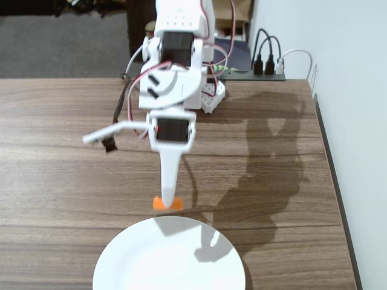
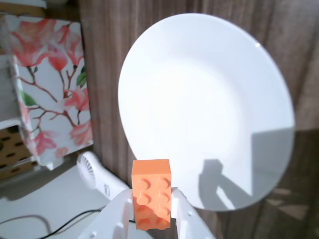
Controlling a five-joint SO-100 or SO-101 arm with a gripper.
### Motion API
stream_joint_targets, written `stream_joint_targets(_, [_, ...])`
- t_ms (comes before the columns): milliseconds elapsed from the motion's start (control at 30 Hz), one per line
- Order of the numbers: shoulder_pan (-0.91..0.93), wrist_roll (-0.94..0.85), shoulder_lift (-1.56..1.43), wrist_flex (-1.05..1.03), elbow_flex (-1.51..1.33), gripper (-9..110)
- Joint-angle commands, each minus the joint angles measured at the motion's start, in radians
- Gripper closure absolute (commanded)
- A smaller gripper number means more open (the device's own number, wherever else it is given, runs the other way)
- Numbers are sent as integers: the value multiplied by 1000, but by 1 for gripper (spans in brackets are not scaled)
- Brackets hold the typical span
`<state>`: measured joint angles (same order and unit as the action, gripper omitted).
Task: Grasp a lego block and put it on the plate.
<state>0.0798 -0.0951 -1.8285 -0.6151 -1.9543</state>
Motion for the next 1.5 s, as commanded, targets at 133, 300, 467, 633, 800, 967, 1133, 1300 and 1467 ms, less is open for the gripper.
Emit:
stream_joint_targets(133, [3, 32, 218, 31, 155, 98])
stream_joint_targets(300, [21, 40, 336, 40, 192, 98])
stream_joint_targets(467, [43, 63, 405, 5, 244, 98])
stream_joint_targets(633, [46, 77, 439, -54, 284, 98])
stream_joint_targets(800, [43, 78, 446, -60, 287, 98])
stream_joint_targets(967, [40, 78, 446, -64, 287, 98])
stream_joint_targets(1133, [40, 91, 446, -71, 287, 90])
stream_joint_targets(1300, [38, 91, 448, -72, 287, 88])
stream_joint_targets(1467, [37, 97, 449, -72, 285, 85])
